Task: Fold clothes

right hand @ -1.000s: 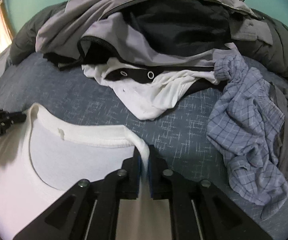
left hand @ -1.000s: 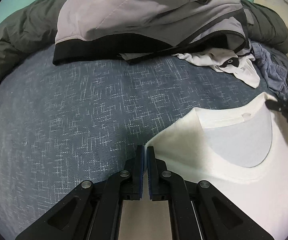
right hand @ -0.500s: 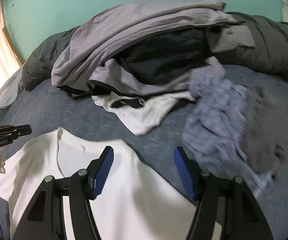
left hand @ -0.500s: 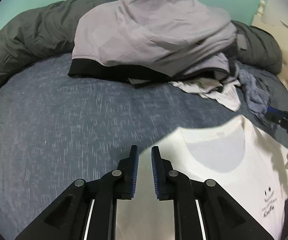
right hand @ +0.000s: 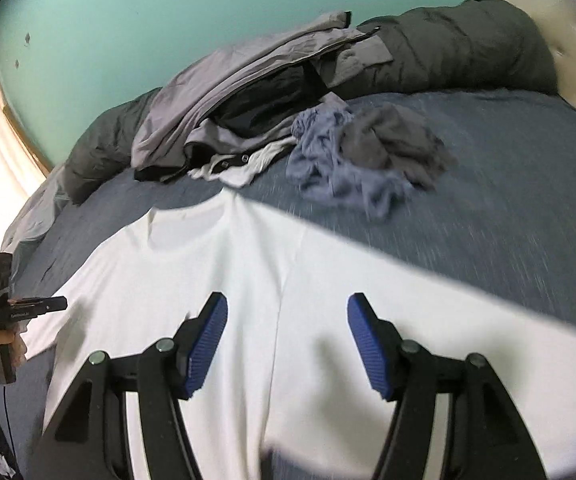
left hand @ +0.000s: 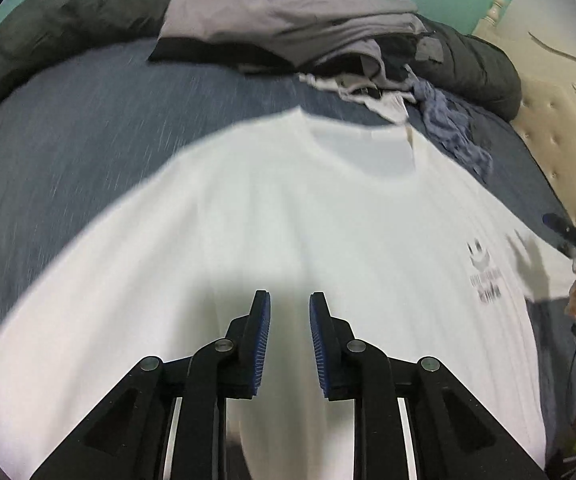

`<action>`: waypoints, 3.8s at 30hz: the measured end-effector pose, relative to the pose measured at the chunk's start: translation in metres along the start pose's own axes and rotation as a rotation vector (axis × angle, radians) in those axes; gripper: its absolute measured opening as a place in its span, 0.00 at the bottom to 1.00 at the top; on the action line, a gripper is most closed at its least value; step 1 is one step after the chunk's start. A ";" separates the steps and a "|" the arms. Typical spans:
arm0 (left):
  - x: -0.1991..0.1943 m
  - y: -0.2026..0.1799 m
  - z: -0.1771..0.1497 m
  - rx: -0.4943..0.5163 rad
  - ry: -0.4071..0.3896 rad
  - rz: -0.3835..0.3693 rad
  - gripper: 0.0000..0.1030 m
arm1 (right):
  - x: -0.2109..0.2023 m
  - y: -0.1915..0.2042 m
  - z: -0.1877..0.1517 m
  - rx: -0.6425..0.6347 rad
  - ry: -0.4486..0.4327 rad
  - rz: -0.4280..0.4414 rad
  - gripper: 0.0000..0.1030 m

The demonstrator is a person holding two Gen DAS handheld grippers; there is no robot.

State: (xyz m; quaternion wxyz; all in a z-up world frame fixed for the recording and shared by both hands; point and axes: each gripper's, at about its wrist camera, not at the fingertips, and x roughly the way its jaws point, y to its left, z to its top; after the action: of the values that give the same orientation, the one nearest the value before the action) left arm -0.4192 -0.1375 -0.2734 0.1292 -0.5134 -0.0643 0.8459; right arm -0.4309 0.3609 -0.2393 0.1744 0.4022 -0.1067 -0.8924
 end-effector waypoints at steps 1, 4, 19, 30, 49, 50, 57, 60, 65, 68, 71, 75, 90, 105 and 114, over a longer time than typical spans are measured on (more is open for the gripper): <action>-0.007 0.002 -0.011 -0.010 0.006 -0.001 0.25 | -0.010 0.001 -0.013 0.022 -0.002 0.012 0.62; -0.029 0.006 -0.046 -0.050 0.028 -0.009 0.31 | -0.035 0.003 -0.049 0.111 0.008 0.057 0.62; -0.094 0.022 -0.196 -0.187 0.092 0.020 0.37 | -0.120 0.035 -0.180 0.280 -0.002 0.088 0.62; -0.123 0.009 -0.240 -0.213 0.108 0.039 0.37 | -0.144 0.025 -0.216 0.300 -0.063 0.060 0.62; -0.154 -0.003 -0.282 -0.233 0.115 0.032 0.42 | -0.175 0.033 -0.219 0.292 0.029 0.124 0.62; -0.158 -0.003 -0.284 -0.229 0.112 0.029 0.42 | -0.178 0.035 -0.221 0.276 0.054 0.128 0.62; -0.177 -0.005 -0.299 -0.197 0.111 0.006 0.46 | -0.201 0.036 -0.252 0.212 0.240 0.075 0.62; -0.183 -0.001 -0.307 -0.204 0.118 -0.001 0.48 | -0.209 0.032 -0.268 0.215 0.306 0.061 0.62; -0.186 0.003 -0.320 -0.209 0.139 -0.016 0.48 | -0.222 0.031 -0.285 0.221 0.354 0.039 0.62; -0.189 0.002 -0.326 -0.214 0.134 -0.030 0.49 | -0.221 0.039 -0.290 0.184 0.403 0.042 0.62; -0.192 0.000 -0.328 -0.218 0.125 -0.042 0.50 | -0.216 0.042 -0.295 0.187 0.444 0.047 0.62; -0.197 -0.003 -0.330 -0.215 0.112 -0.052 0.53 | -0.207 0.044 -0.303 0.181 0.492 0.050 0.62; -0.187 0.001 -0.342 -0.225 0.147 -0.067 0.55 | -0.209 0.053 -0.293 0.053 0.491 0.032 0.08; -0.177 -0.009 -0.339 -0.193 0.191 -0.093 0.60 | -0.233 0.027 -0.246 0.162 0.322 0.073 0.07; -0.174 -0.007 -0.338 -0.207 0.208 -0.075 0.62 | -0.237 0.022 -0.237 0.140 0.309 0.048 0.07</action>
State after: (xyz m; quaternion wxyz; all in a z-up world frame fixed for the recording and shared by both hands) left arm -0.0424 -0.1885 -0.2808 0.1131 -0.6062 -0.1567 0.7715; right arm -0.1011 0.4225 -0.2255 0.1817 0.5432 -0.1499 -0.8059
